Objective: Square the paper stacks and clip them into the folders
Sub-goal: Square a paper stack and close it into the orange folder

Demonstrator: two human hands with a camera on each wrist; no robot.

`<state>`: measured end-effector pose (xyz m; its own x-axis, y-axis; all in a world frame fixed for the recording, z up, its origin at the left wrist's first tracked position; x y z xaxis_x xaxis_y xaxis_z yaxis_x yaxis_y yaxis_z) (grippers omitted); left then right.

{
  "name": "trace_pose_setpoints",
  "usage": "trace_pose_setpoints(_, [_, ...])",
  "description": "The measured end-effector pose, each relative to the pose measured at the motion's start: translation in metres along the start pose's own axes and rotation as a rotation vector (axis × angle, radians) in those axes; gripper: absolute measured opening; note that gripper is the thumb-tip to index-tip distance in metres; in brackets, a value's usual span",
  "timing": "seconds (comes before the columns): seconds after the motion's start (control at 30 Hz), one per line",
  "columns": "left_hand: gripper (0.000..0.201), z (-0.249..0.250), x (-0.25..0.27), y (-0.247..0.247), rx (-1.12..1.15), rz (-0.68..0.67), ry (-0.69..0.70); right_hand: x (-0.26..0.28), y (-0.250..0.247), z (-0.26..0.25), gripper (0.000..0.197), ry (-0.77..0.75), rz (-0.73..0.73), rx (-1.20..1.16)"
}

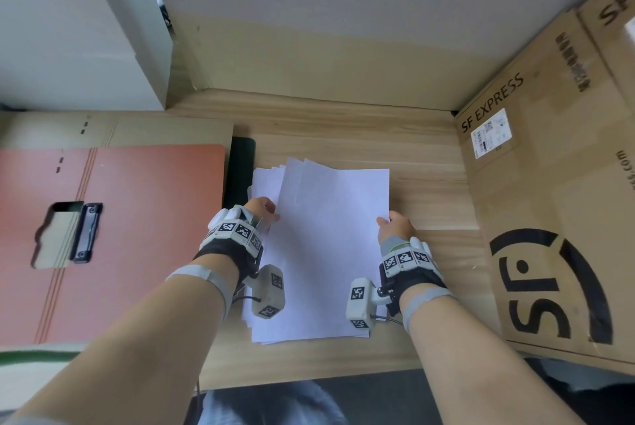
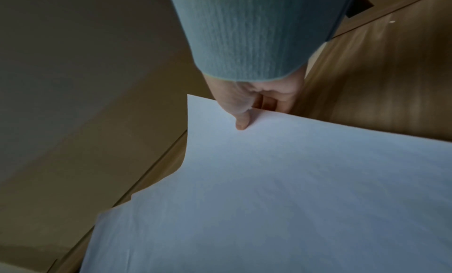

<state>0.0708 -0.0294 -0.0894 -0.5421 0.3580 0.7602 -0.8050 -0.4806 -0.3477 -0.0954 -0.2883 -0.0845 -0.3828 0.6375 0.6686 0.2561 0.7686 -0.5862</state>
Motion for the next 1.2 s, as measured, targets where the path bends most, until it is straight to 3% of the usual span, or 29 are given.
trace_pose_setpoints(0.07, [0.009, -0.001, 0.0, 0.0, -0.003, -0.008, -0.004, 0.003, 0.001, -0.006, 0.021, -0.04, -0.02, 0.017])
trace_pose_setpoints(0.23, [0.023, -0.003, 0.003, -0.003, -0.032, -0.027, 0.002, 0.007, 0.012, -0.009, 0.024, -0.047, -0.082, 0.021])
trace_pose_setpoints(0.37, [0.018, 0.001, 0.009, -0.004, -0.049, -0.016, 0.014, 0.011, 0.018, -0.011, 0.032, -0.048, -0.083, 0.001])
trace_pose_setpoints(0.5, [0.031, 0.006, 0.009, -0.005, -0.052, 0.009, 0.093, 0.014, 0.019, -0.01, 0.033, -0.034, -0.065, -0.003])
trace_pose_setpoints(0.73, [0.025, 0.013, 0.016, -0.003, -0.021, -0.033, 0.123, 0.018, 0.02, -0.009, 0.04, -0.02, -0.068, -0.041])
trace_pose_setpoints(1.0, [0.02, 0.014, 0.016, 0.007, 0.078, -0.093, 0.128, 0.017, 0.024, -0.011, 0.03, -0.078, -0.066, -0.083])
trace_pose_setpoints(1.07, [0.038, 0.014, 0.017, 0.01, 0.095, -0.105, 0.125, 0.017, 0.027, -0.012, 0.018, -0.103, -0.074, -0.086])
trace_pose_setpoints(1.13, [0.043, 0.016, 0.02, 0.01, 0.068, -0.085, 0.123, 0.02, 0.029, -0.017, 0.007, -0.127, -0.087, -0.105])
trace_pose_setpoints(1.2, [0.041, 0.02, 0.022, 0.008, 0.105, -0.078, 0.132, 0.024, 0.03, -0.023, 0.025, -0.164, -0.091, -0.202])
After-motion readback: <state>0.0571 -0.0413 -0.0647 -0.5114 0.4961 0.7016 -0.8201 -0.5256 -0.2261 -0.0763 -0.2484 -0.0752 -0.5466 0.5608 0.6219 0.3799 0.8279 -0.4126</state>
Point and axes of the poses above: each hand's wrist, its own x-axis away from the middle knuckle, its own y-axis out of the palm, z = x × y, the point moved 7 cm from there along -x, towards the middle knuckle, and after that the axes turned 11 degrees about -z, right-handed, at the moved point
